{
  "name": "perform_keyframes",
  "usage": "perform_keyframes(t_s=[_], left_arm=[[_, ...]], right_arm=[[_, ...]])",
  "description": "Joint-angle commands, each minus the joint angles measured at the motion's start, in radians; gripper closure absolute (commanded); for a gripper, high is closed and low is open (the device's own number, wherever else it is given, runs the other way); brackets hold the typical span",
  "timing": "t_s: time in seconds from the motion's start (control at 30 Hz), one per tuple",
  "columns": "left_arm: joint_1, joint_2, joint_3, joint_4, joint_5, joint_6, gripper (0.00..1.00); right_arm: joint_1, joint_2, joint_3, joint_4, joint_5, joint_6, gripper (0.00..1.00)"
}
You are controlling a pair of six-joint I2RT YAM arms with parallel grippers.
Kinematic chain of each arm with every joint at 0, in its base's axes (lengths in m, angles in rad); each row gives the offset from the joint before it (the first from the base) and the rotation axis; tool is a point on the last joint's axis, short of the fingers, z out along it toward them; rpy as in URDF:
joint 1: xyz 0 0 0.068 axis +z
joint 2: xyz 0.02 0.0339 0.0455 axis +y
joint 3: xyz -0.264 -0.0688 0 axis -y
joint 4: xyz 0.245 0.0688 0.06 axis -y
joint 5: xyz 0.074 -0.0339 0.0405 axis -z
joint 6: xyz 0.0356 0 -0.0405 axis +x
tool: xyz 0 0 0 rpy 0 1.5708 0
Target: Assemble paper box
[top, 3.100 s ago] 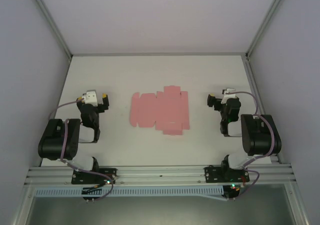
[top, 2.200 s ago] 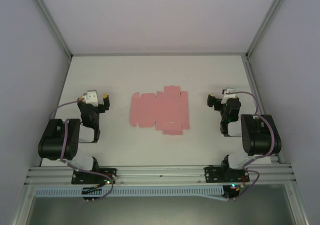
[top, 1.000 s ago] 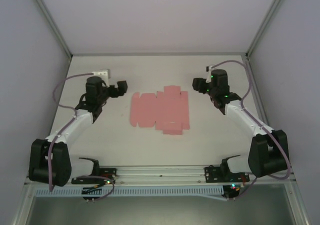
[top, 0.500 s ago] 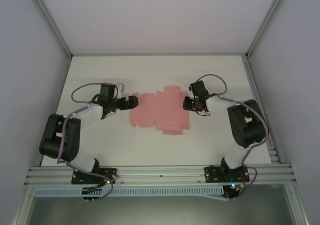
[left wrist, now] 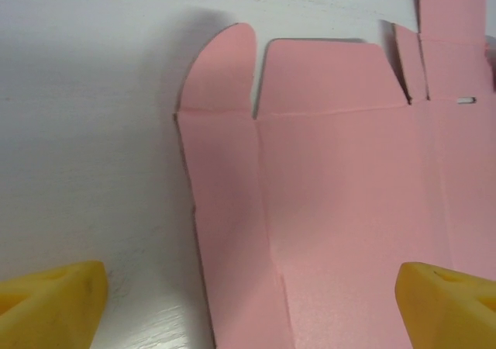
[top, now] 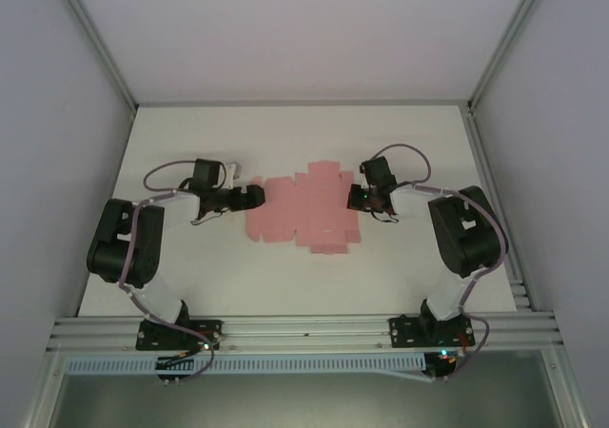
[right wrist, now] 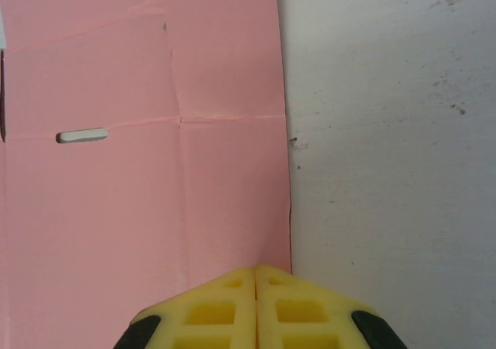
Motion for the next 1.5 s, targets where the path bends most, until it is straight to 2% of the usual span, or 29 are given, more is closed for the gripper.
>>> perform_keyframes(t_s=[0.0, 0.2, 0.4, 0.47, 0.53, 0.67, 0.77, 0.93, 1.0, 1.07, 1.17, 1.3, 1.47], left_arm=[[-0.030, 0.028, -0.029, 0.081, 0.172, -0.015, 0.06], [-0.051, 0.025, -0.035, 0.118, 0.208, -0.045, 0.10], [-0.050, 0.033, -0.039, 0.156, 0.207, -0.068, 0.25], [-0.050, 0.036, -0.032, 0.149, 0.202, -0.064, 0.35], [-0.051, 0.039, -0.032, 0.151, 0.198, -0.064, 0.51], [-0.051, 0.012, -0.028, 0.151, 0.199, -0.044, 0.98], [-0.051, -0.049, -0.017, 0.142, 0.199, -0.010, 1.00], [-0.051, -0.211, -0.006, 0.174, 0.234, 0.011, 1.00], [-0.050, -0.277, 0.004, 0.183, 0.266, 0.016, 1.00], [-0.050, -0.339, 0.021, 0.183, 0.305, 0.029, 1.00], [-0.052, -0.431, 0.029, 0.206, 0.353, 0.041, 1.00], [-0.052, -0.558, 0.021, 0.273, 0.358, 0.011, 1.00], [-0.054, -0.654, 0.016, 0.376, 0.421, -0.079, 1.00]], right_arm=[[0.006, 0.046, -0.058, -0.044, 0.002, 0.034, 0.93], [0.006, 0.027, -0.099, -0.011, -0.018, 0.051, 0.94], [0.006, 0.001, -0.134, 0.021, -0.033, 0.056, 0.94], [0.005, -0.008, -0.142, 0.034, -0.039, 0.054, 0.94], [0.006, -0.016, -0.143, 0.043, -0.047, 0.051, 0.94], [0.004, -0.048, -0.138, 0.051, -0.055, 0.037, 0.92], [-0.014, -0.105, -0.131, 0.052, -0.083, 0.036, 0.84], [-0.066, -0.293, -0.153, 0.099, -0.187, 0.045, 0.53], [-0.105, -0.371, -0.173, 0.160, -0.291, 0.044, 0.34], [-0.157, -0.437, -0.195, 0.231, -0.403, 0.065, 0.00], [-0.214, -0.507, -0.213, 0.303, -0.510, 0.069, 0.00], [-0.248, -0.534, -0.198, 0.310, -0.635, 0.017, 0.00], [-0.252, -0.511, -0.212, 0.537, -0.776, 0.116, 0.00]])
